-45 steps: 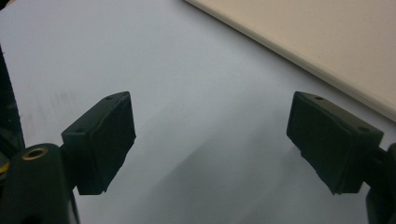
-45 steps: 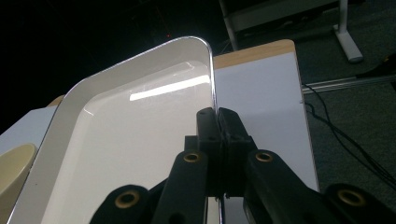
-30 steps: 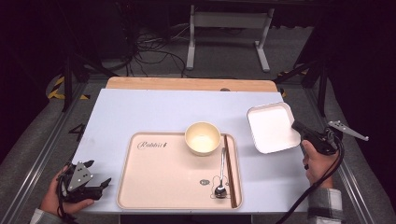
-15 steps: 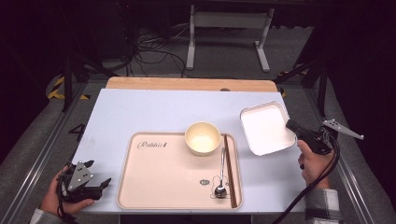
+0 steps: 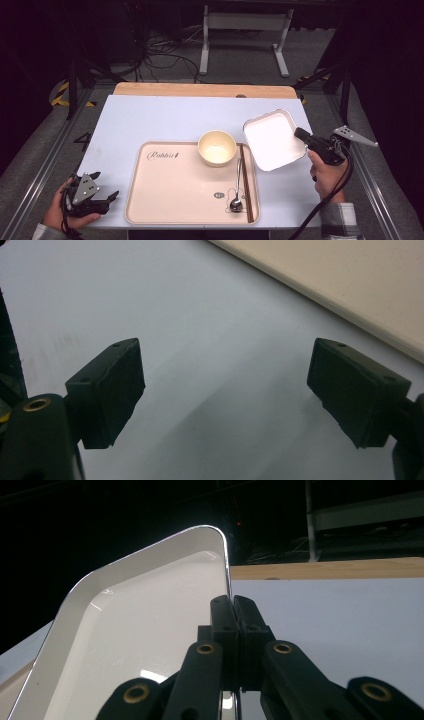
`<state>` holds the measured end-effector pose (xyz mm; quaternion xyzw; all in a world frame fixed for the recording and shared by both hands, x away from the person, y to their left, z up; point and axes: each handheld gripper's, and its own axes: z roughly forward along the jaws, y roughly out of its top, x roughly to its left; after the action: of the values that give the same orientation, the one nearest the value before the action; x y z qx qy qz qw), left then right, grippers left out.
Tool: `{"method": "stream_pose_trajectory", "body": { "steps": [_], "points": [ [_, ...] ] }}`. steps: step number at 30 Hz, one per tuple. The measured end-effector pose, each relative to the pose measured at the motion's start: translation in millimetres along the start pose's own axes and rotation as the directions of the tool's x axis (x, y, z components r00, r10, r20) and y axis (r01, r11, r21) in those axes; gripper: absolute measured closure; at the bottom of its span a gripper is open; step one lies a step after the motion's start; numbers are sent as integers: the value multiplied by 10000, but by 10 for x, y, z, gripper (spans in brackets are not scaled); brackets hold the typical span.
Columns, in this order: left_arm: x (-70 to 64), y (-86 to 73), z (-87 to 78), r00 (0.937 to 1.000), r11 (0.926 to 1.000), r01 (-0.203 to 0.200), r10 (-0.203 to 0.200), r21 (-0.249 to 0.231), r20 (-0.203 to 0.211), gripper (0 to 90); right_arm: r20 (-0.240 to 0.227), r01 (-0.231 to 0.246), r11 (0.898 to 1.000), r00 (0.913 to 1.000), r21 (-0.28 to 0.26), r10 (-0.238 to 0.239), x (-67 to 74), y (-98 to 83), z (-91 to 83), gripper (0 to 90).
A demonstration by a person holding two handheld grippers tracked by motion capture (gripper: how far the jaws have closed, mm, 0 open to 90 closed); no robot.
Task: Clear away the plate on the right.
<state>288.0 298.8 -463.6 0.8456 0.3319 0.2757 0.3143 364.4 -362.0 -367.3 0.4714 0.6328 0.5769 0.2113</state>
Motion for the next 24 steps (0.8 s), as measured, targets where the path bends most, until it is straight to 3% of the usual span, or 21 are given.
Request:
{"method": "stream_pose_trajectory", "body": {
  "steps": [13,24],
  "points": [
    [2,-9,-13,10000,10000,-27,27,-13,-51,161,-749,511,9982,9960,328,-485,282,-7,165,889],
    [-1,-40,-49,9999,10000,51,-51,12,-118,161,-1558,1101,9916,9829,686,-983,578,-32,356,889]
  ]
}}
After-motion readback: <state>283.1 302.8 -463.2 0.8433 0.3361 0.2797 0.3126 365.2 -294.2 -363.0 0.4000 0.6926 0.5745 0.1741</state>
